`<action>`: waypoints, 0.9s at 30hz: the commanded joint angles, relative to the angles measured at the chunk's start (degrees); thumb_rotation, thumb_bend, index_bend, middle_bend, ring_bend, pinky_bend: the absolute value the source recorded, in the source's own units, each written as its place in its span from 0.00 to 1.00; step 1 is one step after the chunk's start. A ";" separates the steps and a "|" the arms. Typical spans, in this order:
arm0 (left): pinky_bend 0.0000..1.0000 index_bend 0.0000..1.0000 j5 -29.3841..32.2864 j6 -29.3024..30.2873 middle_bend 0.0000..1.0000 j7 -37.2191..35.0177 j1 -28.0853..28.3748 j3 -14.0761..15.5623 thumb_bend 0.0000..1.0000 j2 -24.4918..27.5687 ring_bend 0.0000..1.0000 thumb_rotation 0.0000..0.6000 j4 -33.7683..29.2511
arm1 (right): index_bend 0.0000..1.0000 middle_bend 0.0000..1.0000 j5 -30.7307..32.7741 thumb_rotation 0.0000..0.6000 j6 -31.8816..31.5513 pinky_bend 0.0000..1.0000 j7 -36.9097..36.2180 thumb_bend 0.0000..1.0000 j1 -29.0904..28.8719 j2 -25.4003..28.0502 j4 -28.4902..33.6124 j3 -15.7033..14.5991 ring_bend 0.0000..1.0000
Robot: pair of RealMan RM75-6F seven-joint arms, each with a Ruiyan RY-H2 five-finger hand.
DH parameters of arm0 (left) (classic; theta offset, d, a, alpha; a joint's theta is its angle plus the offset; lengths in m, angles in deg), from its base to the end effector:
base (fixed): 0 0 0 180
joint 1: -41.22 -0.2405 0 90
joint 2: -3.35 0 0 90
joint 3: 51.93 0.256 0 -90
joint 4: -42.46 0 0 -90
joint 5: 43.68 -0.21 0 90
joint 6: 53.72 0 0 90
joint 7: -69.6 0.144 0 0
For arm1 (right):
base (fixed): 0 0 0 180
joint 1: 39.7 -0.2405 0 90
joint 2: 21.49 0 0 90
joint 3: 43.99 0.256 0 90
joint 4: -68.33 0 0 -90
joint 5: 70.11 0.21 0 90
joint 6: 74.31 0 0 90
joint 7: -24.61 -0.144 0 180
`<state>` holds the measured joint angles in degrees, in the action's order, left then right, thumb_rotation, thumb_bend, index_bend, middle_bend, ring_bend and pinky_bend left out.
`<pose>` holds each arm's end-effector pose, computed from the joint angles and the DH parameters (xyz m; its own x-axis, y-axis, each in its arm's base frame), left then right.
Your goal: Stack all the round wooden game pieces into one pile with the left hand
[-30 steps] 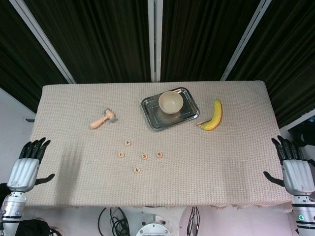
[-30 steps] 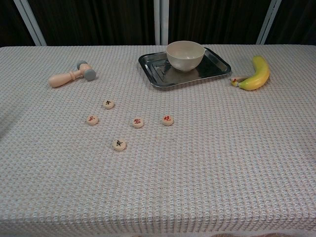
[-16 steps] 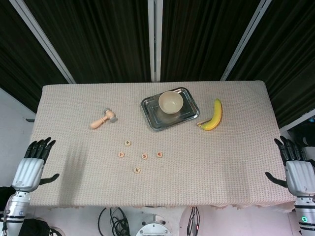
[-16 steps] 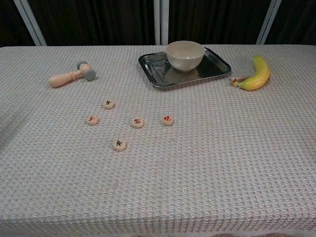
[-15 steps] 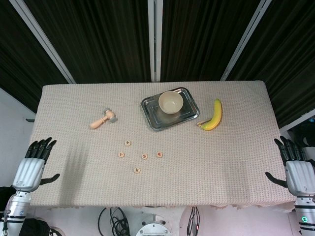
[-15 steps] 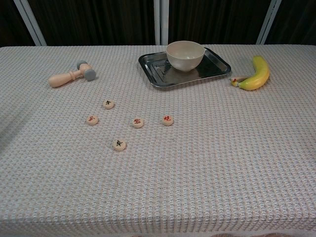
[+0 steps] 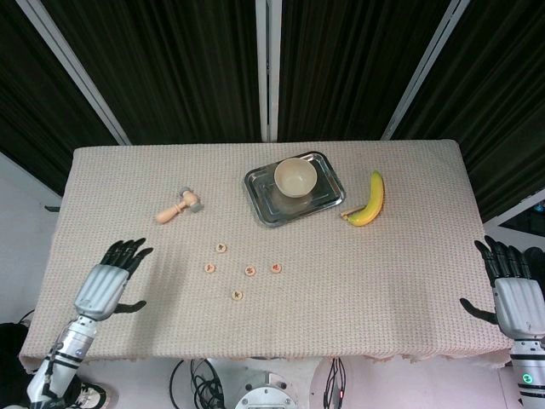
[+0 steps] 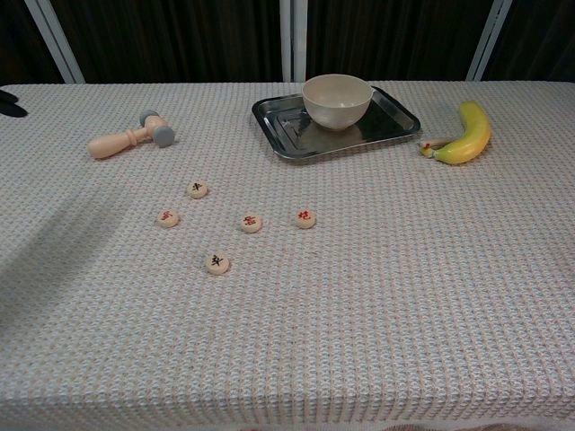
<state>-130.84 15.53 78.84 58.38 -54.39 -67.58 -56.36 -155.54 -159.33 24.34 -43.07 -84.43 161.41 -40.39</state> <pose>-0.2370 0.2255 0.0742 0.3894 0.2113 0.8965 0.9015 -0.2868 -0.3240 -0.3148 -0.1755 0.1667 0.3965 -0.0003 0.9180 -0.9178 0.0224 0.3964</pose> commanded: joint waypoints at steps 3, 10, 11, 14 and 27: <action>0.00 0.23 -1.18 -3.57 0.05 -0.76 4.98 -1.48 0.18 -8.46 0.00 1.00 7.89 | 0.00 0.00 0.32 1.00 -0.21 0.00 -0.80 0.05 0.37 0.04 -0.43 -0.05 0.00; 0.00 0.26 1.34 -8.01 0.07 -3.94 7.96 -1.59 0.20 -14.33 0.00 1.00 15.02 | 0.00 0.00 0.49 1.00 -0.27 0.00 -0.90 0.06 0.56 0.25 -0.59 -0.05 0.00; 0.00 0.26 1.61 -8.26 0.07 -4.30 8.19 -1.65 0.20 -14.87 0.00 1.00 15.80 | 0.00 0.00 0.47 1.00 -0.31 0.00 -0.87 0.06 0.58 0.35 -0.50 -0.05 0.00; 0.00 0.26 2.32 -8.61 0.07 -5.82 8.83 -1.99 0.22 -16.32 0.00 1.00 17.84 | 0.00 0.00 0.41 1.00 -0.70 0.00 -0.81 0.07 0.77 0.57 -0.30 0.01 0.00; 0.00 0.31 4.85 -12.06 0.08 -11.07 12.17 -2.74 0.26 -21.17 0.00 1.00 23.03 | 0.00 0.00 1.62 1.00 1.08 0.00 0.81 0.08 0.51 -0.44 -0.93 -0.29 0.00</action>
<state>-126.28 3.63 68.15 70.21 -56.89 -88.27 -33.77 -153.96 -158.30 25.09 -42.52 -84.84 160.49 -40.69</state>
